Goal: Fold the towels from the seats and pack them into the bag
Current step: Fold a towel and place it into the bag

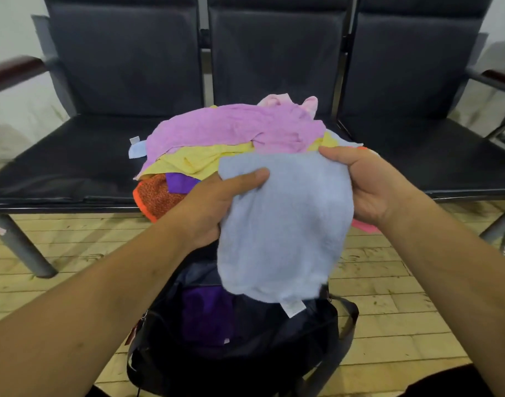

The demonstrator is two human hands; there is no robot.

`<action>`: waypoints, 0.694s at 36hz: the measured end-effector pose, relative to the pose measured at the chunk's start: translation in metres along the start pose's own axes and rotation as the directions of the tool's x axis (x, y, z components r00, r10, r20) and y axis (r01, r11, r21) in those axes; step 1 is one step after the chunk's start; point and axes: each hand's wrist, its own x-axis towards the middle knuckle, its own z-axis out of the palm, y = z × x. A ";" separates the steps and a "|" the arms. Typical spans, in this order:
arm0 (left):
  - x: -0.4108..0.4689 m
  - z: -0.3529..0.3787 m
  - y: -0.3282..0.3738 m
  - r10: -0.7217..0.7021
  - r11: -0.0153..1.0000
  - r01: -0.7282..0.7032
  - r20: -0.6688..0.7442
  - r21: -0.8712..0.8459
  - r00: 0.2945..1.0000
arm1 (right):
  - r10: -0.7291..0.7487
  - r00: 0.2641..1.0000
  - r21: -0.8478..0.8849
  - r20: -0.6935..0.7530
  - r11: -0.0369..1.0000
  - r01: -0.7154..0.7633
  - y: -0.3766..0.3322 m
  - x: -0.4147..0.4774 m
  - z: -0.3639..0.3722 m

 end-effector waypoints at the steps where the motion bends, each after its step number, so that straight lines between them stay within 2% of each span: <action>1: 0.000 0.003 0.001 0.005 0.999 -0.006 -0.024 -0.051 1.000 | 0.037 0.999 0.024 0.002 0.999 -0.037 0.002 0.002 -0.003; 4: 0.001 0.009 0.005 -0.016 0.983 -0.002 -0.100 -0.182 0.995 | 0.113 0.990 0.154 0.088 0.980 -0.125 0.014 0.006 -0.010; 5: 0.001 0.009 0.006 -0.029 0.978 0.003 -0.123 -0.209 0.992 | 0.128 0.983 0.151 0.132 0.977 -0.147 0.017 0.008 -0.011; 9: 0.003 0.002 0.010 -0.048 0.983 0.012 -0.193 -0.182 0.980 | 0.207 0.937 -0.131 0.280 0.975 -0.176 0.027 0.007 -0.008; 11: 0.004 -0.003 0.013 -0.032 0.993 0.008 -0.193 -0.120 0.981 | 0.197 0.949 -0.234 0.247 0.962 -0.139 0.027 0.007 -0.007; 14: 0.005 -0.015 0.017 -0.022 0.988 0.044 -0.147 0.150 0.989 | 0.122 0.978 -0.282 0.168 0.957 -0.071 0.021 0.009 -0.010; 16: 0.005 -0.025 0.019 -0.040 0.965 0.071 -0.124 0.253 0.991 | 0.078 0.990 -0.298 0.120 0.954 -0.039 0.016 0.010 -0.012; 21: 0.008 -0.032 0.019 -0.047 0.971 0.083 -0.161 0.226 0.986 | -0.004 0.996 -0.334 0.093 0.942 0.035 0.011 0.009 -0.011; 25: 0.009 -0.031 0.018 -0.033 0.957 0.052 -0.069 0.286 0.997 | -0.024 0.994 -0.319 0.104 0.946 0.056 0.008 0.010 -0.015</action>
